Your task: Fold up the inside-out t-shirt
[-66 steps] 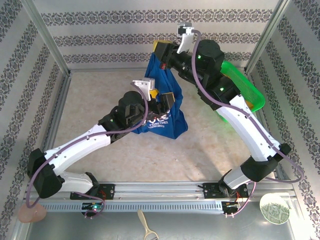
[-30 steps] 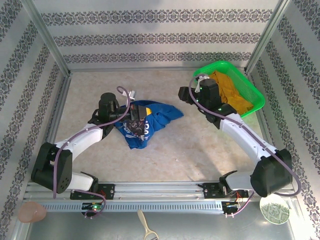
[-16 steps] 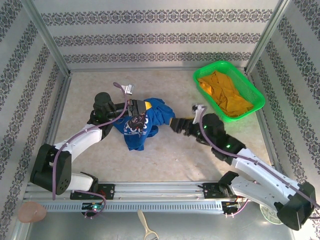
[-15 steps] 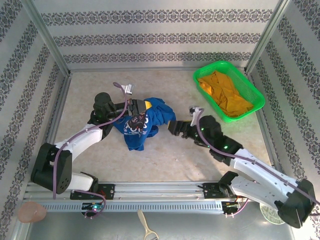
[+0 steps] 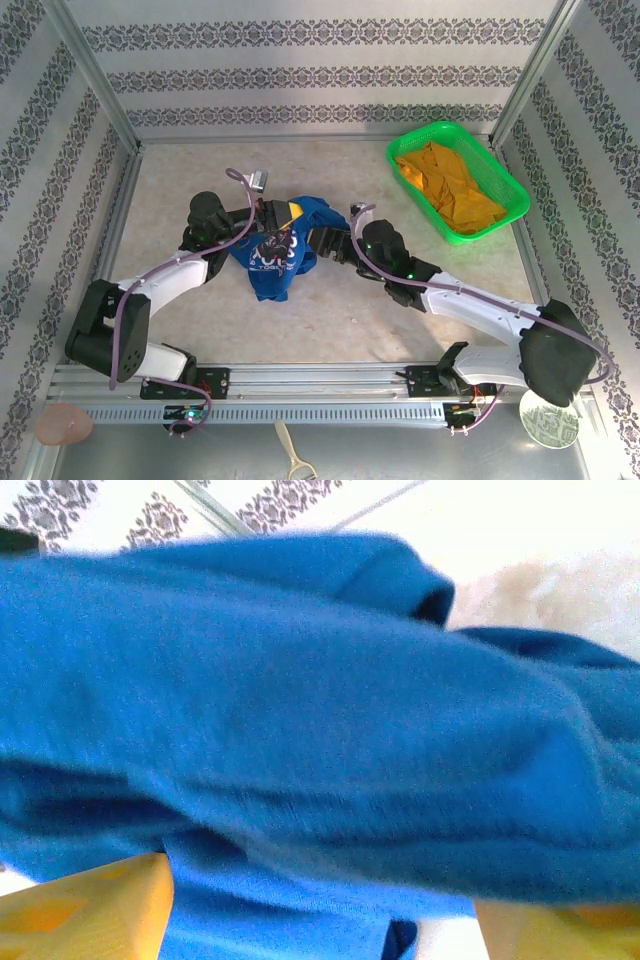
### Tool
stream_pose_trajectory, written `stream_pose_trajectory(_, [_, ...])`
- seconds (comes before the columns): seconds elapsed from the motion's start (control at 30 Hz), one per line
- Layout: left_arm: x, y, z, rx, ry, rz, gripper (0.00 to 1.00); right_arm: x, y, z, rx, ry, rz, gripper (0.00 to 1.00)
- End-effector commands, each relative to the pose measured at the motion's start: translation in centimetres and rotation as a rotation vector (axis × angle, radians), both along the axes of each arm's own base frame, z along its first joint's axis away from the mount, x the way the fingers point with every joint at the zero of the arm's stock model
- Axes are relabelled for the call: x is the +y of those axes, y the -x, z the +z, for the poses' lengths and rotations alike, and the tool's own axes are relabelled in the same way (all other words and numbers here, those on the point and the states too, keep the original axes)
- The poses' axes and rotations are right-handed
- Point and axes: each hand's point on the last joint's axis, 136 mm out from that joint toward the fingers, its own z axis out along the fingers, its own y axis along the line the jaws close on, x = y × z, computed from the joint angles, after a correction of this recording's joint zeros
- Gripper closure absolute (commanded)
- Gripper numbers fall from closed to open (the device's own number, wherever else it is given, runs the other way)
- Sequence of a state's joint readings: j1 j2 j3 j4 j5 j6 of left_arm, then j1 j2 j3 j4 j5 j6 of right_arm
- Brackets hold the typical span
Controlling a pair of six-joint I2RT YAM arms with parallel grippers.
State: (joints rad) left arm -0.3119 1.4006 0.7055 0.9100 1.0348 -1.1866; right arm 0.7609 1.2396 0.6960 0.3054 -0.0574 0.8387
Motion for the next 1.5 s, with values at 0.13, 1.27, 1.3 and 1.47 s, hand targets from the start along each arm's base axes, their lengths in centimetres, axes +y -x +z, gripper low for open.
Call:
stream_pose_trajectory(0.13, [0.6,1.0,0.9,-0.043,0.041,0.000,1.00,-0.3,-3.8,2.6,-0.056,-0.092,-0.054,0.54])
stream_pose_trajectory(1.27, [5.2,2.8,-5.6,-0.036,-0.524,0.491,0.34,-3.8,-0.1,1.3,-0.001,-0.133,0.000,1.00])
stream_pose_trajectory(1.3, [4.8,2.8,-5.9,-0.041,-0.544,0.491,0.32,-3.6,0.0,1.4,-0.004,-0.134,0.006,1.00])
stream_pose_trajectory(1.47, [1.4,2.2,-7.2,-0.095,-0.640,0.416,0.26,-2.9,0.1,1.9,-0.011,-0.131,0.011,1.00])
